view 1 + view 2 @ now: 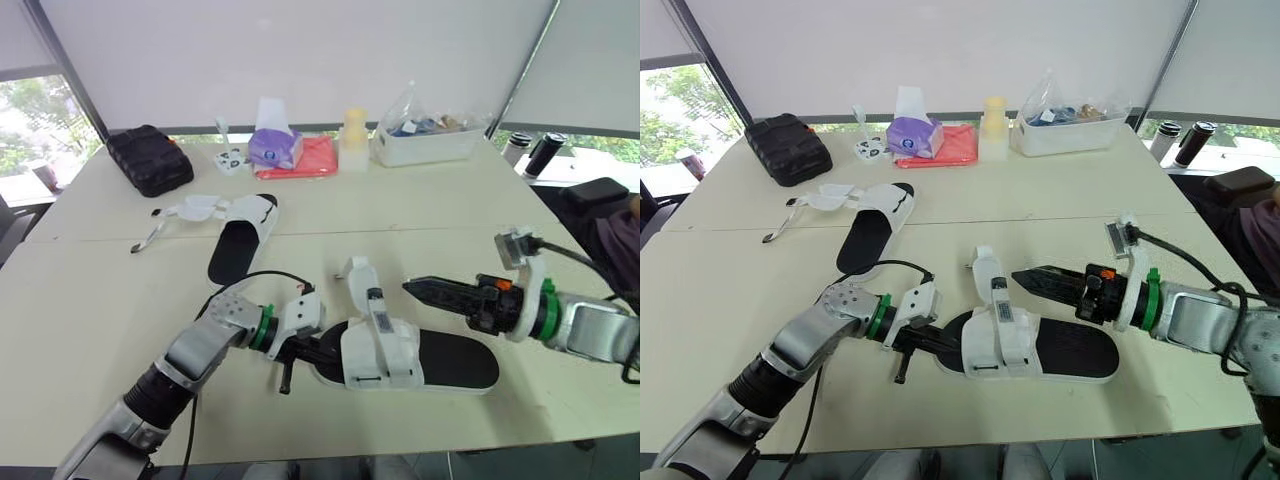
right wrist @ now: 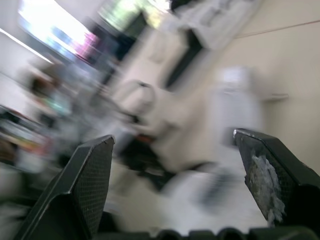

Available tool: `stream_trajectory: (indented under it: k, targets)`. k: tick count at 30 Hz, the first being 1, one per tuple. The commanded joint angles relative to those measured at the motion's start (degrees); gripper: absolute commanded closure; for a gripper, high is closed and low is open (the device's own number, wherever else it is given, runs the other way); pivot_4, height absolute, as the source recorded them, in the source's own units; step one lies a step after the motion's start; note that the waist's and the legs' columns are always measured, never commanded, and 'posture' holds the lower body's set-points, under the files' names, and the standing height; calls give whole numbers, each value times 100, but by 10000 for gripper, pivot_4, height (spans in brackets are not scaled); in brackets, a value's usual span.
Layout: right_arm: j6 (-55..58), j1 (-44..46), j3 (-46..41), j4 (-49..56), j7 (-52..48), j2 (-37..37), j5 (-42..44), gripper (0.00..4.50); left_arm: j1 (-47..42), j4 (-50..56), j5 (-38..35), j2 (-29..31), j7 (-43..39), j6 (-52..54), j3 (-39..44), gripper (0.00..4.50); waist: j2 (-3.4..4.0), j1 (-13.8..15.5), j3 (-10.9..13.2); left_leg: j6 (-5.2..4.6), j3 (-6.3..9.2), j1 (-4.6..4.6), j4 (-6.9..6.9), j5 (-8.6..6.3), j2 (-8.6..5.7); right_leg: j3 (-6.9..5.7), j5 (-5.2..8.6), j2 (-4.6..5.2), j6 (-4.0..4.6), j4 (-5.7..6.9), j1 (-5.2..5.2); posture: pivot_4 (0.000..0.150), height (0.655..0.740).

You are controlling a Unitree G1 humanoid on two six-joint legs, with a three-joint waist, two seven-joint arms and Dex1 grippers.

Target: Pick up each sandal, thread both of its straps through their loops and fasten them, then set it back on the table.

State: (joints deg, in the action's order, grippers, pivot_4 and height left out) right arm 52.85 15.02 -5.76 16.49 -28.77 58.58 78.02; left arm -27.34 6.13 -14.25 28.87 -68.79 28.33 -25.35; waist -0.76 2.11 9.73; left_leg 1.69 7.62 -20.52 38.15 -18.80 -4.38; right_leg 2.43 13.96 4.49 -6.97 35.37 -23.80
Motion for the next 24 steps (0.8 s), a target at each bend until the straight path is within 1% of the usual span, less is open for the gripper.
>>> stream_trajectory:
  k: [1, 3, 6, 12, 15, 17, 19, 20, 21, 22, 24]
  targets:
    - [-52, 505, 590, -156, -696, -174, -1042, 3778, -31, -58, 58, -31, 9, -46, -47, 45000, 0, -5, 0, 1, 0, 0, 0, 0, 0, 0, 0, 0, 0, 1, -1, 1500, 7400]
    - [45, 776, 905, -369, -973, -298, -1441, 3778, -45, -112, 81, -54, 15, -81, -53, 45000, 0, -6, 0, 2, -1, -2, 0, 1, 0, 2, 0, 1, 0, 3, -4, 1500, 7400]
    - [197, 1031, 1077, -723, -1291, -481, -1808, 3778, -44, -141, 101, -74, 47, -115, -48, 45000, 0, 13, 0, 2, 0, -2, 0, 1, 0, 3, -1, 3, 1, 4, -5, 1500, 7400]
    - [729, 1327, 1084, -1042, -1777, -817, -1924, 3778, 73, -75, 96, -69, 120, -138, -40, 45000, 0, 6, 0, 2, 1, -7, 0, 1, -2, 3, -1, 5, 2, 3, -10, 1500, 7400]
    - [874, 1411, 1039, -1092, -1869, -961, -2031, 11475, 117, -54, 94, -67, 178, -141, -15, 45000, 1, 7, 0, 2, 1, -7, 0, 1, -2, 4, -2, 6, 3, 6, -12, 1500, 7400]
    - [989, 1431, 977, -1085, -1920, -1026, -2058, 20516, 133, -39, 88, -62, 200, -139, -12, 45000, 1, 11, 0, 2, 0, -7, 0, 1, -2, 4, -2, 6, 3, 6, -12, 1500, 7400]
    - [1127, 1454, 928, -1073, -1965, -1075, -2042, 31715, 140, -47, 87, -64, 217, -152, -10, 45000, 1, 12, 0, 2, 1, -8, 0, 1, -2, 4, -2, 6, 3, 5, -13, 1500, 7400]
    - [1189, 1460, 895, -1073, -1978, -1103, -2026, 35529, 142, -53, 87, -66, 223, -158, -10, 45000, 1, 9, 0, 2, 0, -8, 0, 1, -2, 4, -2, 6, 3, 5, -13, 1500, 7400]
    - [1238, 1464, 864, -1072, -1988, -1129, -2024, 40905, 142, -56, 87, -68, 227, -161, -10, 45000, 1, 6, -1, 2, 0, -8, 0, 1, -2, 4, -2, 6, 3, 5, -14, 1500, 7400]
    - [1299, 1462, 810, -1078, -1984, -1155, -2004, 44782, 142, -64, 88, -72, 232, -169, -8, 45000, 1, 6, -1, 2, 0, -8, 0, 1, -2, 4, -2, 6, 4, 6, -14, 1500, 7400]
    - [1408, 1453, 694, -1082, -1987, -1185, -1977, 44782, 138, -60, 87, -81, 246, -165, -8, 45000, 1, 11, -1, 2, 1, -8, 0, 1, -2, 4, -2, 6, 4, 8, -14, 1500, 7400]
